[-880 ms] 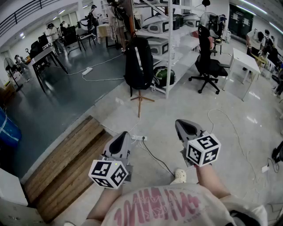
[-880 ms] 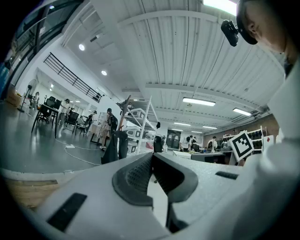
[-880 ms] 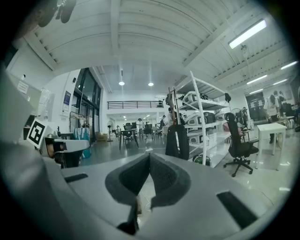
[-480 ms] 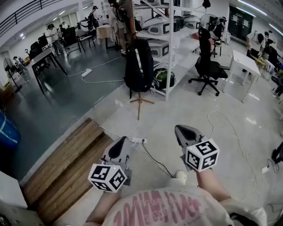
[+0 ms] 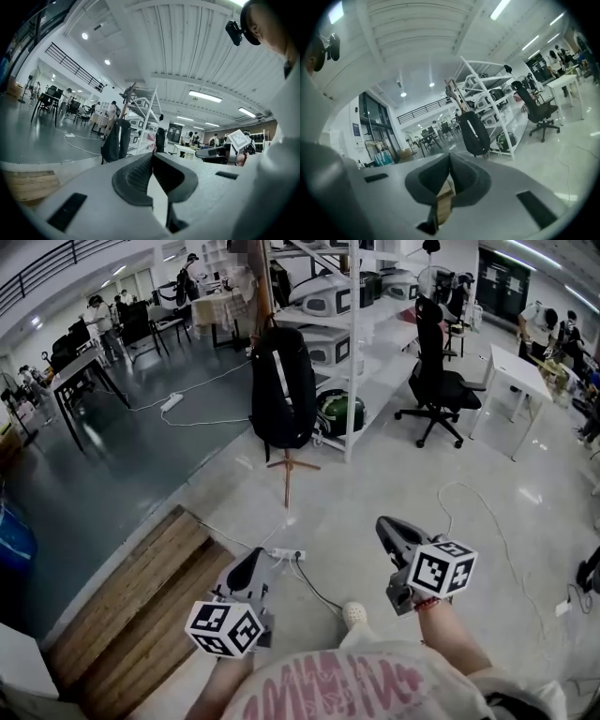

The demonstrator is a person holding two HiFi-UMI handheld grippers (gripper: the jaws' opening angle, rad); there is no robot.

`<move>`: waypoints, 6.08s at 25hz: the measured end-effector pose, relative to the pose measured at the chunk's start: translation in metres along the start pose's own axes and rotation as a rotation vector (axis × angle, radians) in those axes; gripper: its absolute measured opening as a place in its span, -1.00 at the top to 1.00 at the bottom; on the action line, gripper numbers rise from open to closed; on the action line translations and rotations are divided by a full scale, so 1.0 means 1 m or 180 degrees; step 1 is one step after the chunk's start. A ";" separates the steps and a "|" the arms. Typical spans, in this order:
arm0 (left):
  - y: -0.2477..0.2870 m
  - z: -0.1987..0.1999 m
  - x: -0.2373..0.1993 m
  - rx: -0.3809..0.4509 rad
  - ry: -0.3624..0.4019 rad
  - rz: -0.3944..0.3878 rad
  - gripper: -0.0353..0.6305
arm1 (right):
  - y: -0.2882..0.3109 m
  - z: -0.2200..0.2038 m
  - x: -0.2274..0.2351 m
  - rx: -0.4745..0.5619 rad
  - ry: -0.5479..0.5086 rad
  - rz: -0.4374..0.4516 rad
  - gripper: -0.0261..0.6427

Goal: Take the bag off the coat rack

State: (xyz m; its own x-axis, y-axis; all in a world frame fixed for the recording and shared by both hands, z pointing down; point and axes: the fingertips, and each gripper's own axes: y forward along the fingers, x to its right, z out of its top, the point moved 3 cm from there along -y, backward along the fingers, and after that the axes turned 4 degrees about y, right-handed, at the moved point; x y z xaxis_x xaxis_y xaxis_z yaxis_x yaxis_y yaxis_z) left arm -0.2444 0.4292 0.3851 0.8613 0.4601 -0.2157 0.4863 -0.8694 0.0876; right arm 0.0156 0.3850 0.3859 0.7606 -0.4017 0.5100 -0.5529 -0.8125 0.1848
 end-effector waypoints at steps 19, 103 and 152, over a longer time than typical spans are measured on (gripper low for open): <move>0.218 0.040 -0.025 0.0063 -0.0072 0.0209 0.88 | 0.145 0.131 0.143 -0.0165 -0.0196 0.0126 0.91; 0.520 0.087 -0.292 0.0599 -0.0649 0.2045 0.88 | 0.660 0.298 0.319 -0.0917 -0.0405 0.1239 0.90; 0.654 0.150 -0.344 0.0934 -0.0026 0.2430 -0.17 | 0.846 0.350 0.258 -0.1211 -0.1391 0.2947 0.47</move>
State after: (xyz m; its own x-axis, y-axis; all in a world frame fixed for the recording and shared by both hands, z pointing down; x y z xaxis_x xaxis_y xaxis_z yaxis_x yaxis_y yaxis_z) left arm -0.2450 -0.3247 0.3709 0.9379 -0.2783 -0.2068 -0.2933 -0.9550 -0.0447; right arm -0.1372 -0.5538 0.3792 0.0091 -0.9664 0.2567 -0.9849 0.0357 0.1692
